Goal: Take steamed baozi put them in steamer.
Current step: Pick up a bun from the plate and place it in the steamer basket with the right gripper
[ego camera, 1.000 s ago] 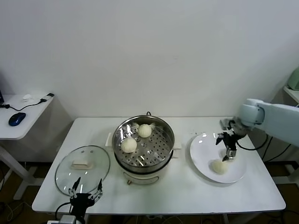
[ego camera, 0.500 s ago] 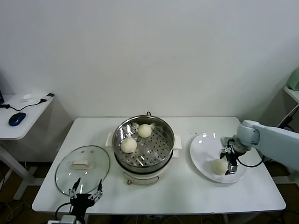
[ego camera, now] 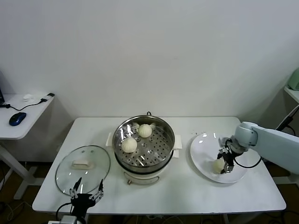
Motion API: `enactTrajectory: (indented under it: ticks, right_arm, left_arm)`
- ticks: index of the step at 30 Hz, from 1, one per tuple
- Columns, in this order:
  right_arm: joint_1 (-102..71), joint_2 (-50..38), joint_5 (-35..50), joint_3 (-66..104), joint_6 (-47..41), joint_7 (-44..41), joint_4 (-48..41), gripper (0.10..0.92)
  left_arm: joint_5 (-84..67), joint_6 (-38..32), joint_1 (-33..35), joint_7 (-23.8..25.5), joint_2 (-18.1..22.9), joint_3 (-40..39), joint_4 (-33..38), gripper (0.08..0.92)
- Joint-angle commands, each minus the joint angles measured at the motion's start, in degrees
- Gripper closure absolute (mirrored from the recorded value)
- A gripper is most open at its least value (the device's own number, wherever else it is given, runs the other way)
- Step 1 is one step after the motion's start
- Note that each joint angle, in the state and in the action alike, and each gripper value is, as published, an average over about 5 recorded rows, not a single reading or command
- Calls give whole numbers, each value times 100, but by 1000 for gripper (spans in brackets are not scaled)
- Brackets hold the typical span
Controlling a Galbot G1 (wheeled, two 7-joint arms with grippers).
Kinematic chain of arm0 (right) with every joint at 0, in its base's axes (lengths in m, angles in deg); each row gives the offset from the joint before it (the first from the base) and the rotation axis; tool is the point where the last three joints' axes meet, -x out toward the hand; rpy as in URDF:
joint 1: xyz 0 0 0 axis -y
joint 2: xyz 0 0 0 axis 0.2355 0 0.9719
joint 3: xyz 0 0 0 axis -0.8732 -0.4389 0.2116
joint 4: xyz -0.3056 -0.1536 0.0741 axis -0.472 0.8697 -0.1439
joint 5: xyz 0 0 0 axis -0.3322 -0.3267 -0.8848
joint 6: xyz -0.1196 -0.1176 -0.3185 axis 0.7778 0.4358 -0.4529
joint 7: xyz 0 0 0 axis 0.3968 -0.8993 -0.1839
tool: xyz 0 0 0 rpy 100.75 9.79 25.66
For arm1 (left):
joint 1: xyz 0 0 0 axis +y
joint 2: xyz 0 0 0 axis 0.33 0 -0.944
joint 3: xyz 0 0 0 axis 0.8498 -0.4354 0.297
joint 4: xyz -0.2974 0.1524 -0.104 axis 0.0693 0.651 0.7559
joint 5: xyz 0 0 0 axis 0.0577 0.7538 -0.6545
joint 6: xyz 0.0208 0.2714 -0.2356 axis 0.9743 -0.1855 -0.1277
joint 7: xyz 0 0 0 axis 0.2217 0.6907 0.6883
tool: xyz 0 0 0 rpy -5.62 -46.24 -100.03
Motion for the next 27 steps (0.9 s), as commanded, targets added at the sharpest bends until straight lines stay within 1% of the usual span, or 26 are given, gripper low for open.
enactTrajectory:
  ticks: [1, 4, 8, 11, 15, 19, 22, 24, 27]
  right_arm:
    - [1259, 33, 311, -824, 39, -164, 272, 327]
    - [2402, 384, 661, -1553, 224, -298, 426, 329]
    - [3810, 1166, 1206, -2181, 558, -503, 716, 330]
    - [4521, 1779, 1537, -2029, 830, -583, 1058, 330]
    - [4778, 2430, 1586, -1418, 1318, -527, 1713, 330]
    - [4470, 2948, 1224, -1043, 1937, -362, 2457, 330]
    - [3968, 3149, 678, -1029, 2227, -253, 2865, 330]
    - [3543, 3236, 104, -1057, 2438, -190, 2967, 330]
    - [2953, 3359, -734, -1112, 2794, -43, 2828, 330]
  left_arm:
    - [2, -1, 2, 1, 1, -1, 7, 177]
    - [10, -7, 9, 1, 0, -19, 12, 177]
    - [22, 2, 18, 1, -18, -31, 31, 177]
    - [22, 11, 7, 2, -38, -32, 41, 177]
    - [19, 19, -9, -1, -64, -27, 45, 177]
    - [15, 26, -12, -2, -79, -14, 56, 177]
    - [13, 36, -16, -1, -77, -3, 73, 177]
    - [13, 39, -12, -1, -76, 6, 85, 177]
    - [12, 35, -5, -3, -72, 20, 89, 177]
